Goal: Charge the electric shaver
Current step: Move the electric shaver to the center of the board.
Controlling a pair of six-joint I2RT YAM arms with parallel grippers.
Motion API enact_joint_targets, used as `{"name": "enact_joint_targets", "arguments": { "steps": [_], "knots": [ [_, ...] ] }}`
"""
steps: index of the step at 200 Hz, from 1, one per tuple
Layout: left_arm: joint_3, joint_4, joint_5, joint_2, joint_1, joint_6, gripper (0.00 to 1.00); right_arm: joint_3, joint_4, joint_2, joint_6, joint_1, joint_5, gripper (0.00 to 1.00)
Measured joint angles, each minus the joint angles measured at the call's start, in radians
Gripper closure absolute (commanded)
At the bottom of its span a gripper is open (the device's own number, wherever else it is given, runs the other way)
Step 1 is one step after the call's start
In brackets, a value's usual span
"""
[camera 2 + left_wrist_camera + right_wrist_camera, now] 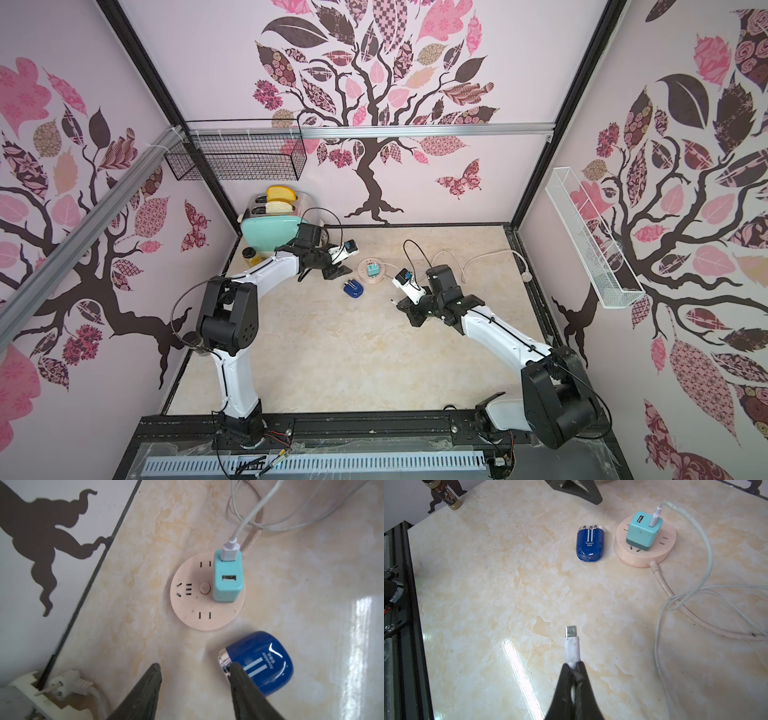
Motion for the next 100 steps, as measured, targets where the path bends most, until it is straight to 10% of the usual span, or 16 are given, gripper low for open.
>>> {"name": "enact_joint_targets", "arguments": {
  "steps": [39, 100],
  "knots": [
    [0.0, -0.001, 0.0, 0.037, -0.051, -0.048, 0.89, 0.0, 0.0, 0.0, 0.01, -0.001, 0.0, 1.0],
    [0.018, -0.04, -0.061, 0.107, -0.085, -0.109, 0.99, 0.0, 0.0, 0.0, 0.021, -0.002, 0.0, 1.0]
  ]
}}
